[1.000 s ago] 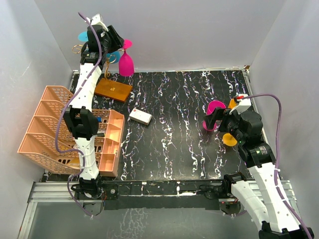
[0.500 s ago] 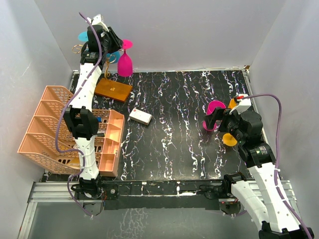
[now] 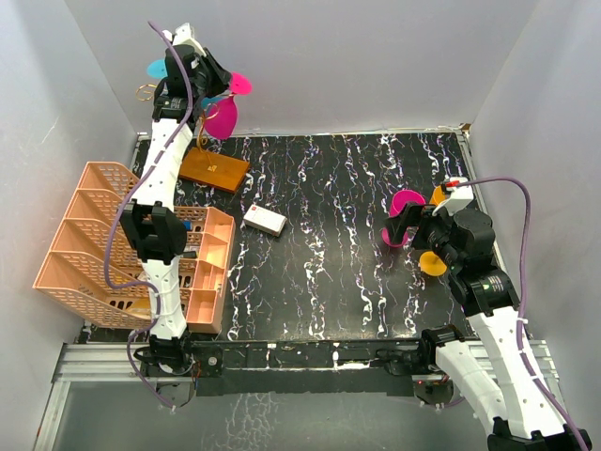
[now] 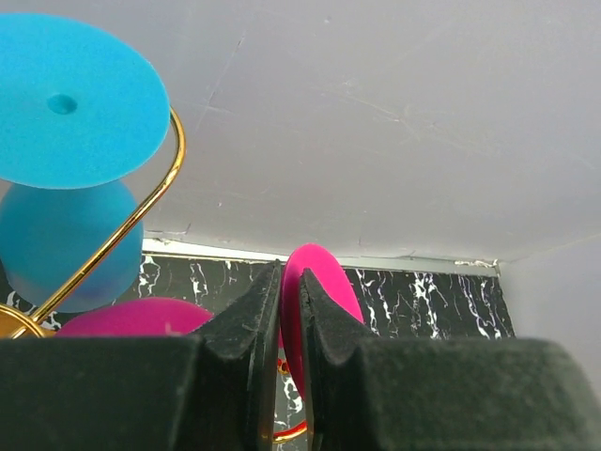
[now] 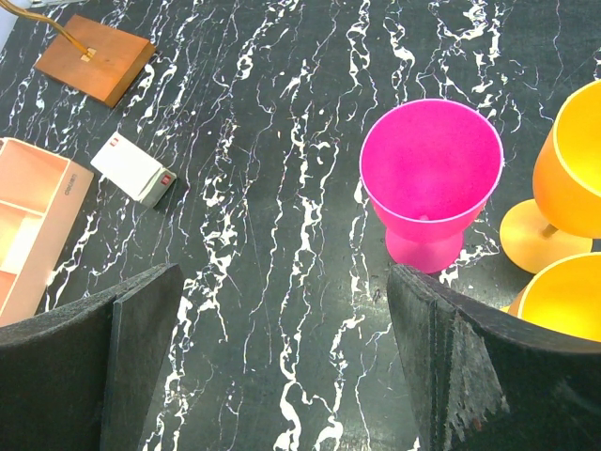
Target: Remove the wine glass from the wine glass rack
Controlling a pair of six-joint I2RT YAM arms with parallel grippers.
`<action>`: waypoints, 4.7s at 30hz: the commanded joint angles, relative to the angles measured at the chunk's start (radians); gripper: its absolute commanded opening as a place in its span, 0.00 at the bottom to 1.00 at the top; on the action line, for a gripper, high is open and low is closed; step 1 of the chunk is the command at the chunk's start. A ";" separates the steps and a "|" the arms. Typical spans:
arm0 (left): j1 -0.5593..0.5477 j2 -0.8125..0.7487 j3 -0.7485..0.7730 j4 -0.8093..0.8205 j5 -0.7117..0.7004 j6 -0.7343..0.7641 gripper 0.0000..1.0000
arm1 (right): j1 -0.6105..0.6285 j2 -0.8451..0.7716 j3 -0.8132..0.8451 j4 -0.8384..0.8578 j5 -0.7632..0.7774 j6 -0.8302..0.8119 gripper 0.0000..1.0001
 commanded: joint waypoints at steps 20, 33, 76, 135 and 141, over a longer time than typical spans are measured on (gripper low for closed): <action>0.048 -0.156 -0.127 0.128 0.088 -0.256 0.00 | -0.001 -0.015 -0.007 0.074 0.019 0.004 0.99; 0.114 -0.159 -0.170 0.168 0.246 -0.393 0.00 | -0.001 -0.010 -0.007 0.074 0.010 0.006 0.99; 0.134 -0.223 -0.252 0.237 0.364 -0.435 0.00 | -0.002 -0.018 -0.016 0.081 0.009 0.009 0.99; 0.028 -0.059 -0.106 0.290 0.151 -0.613 0.00 | -0.001 -0.025 -0.017 0.081 0.014 0.010 0.99; 0.004 -0.130 -0.177 0.295 0.215 -0.630 0.00 | -0.002 -0.004 -0.003 0.071 -0.002 0.017 0.99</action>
